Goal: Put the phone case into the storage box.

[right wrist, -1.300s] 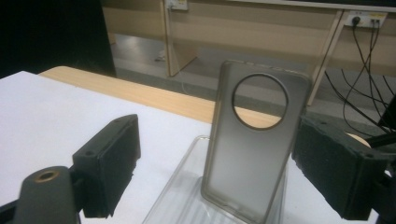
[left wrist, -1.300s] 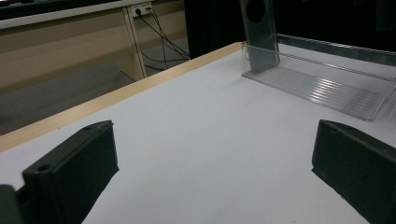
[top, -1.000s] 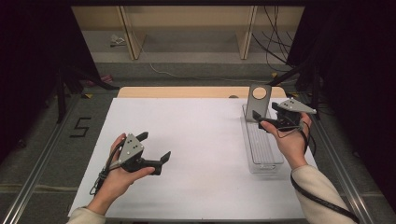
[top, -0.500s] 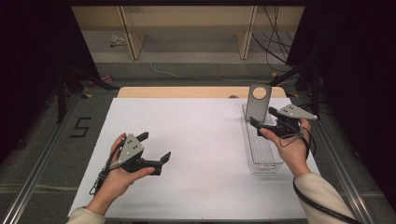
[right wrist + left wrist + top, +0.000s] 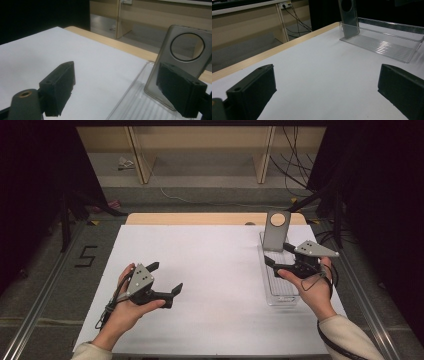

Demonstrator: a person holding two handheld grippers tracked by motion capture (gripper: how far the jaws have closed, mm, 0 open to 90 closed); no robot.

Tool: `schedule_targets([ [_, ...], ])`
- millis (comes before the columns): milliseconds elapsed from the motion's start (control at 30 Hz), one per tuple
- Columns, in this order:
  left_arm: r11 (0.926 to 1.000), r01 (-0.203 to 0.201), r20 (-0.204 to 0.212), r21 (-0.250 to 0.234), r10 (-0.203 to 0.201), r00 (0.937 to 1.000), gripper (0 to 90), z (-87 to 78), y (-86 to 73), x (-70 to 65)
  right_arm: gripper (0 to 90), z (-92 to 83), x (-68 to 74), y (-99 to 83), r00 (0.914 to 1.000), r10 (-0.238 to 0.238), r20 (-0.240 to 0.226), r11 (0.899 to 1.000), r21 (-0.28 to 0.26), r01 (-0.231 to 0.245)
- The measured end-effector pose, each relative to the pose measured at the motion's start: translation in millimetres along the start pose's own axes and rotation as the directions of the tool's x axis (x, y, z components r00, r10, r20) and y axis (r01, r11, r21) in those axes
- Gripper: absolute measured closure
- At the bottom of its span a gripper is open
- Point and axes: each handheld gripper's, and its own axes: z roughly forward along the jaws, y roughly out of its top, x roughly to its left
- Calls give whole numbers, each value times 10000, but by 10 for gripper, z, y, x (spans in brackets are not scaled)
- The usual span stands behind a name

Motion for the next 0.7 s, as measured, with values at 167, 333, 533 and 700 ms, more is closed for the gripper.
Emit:
schedule_targets([
  [167,10000,-29,1,34,29,10000,13,1,-2,-9,166,-34,43,-22,9997,-138,-212,9999,33,139],
  [333,10000,-59,32,58,59,10000,13,-8,-13,-22,166,-85,93,-42,9986,-243,-465,9997,12,244],
  [533,10000,-31,12,68,31,10000,13,-32,-32,-18,166,-124,148,-109,9962,-369,-794,9992,90,377],
  [700,10000,-21,26,70,21,10000,13,-44,-42,-22,167,-164,176,-142,9945,-415,-966,9991,56,423],
])
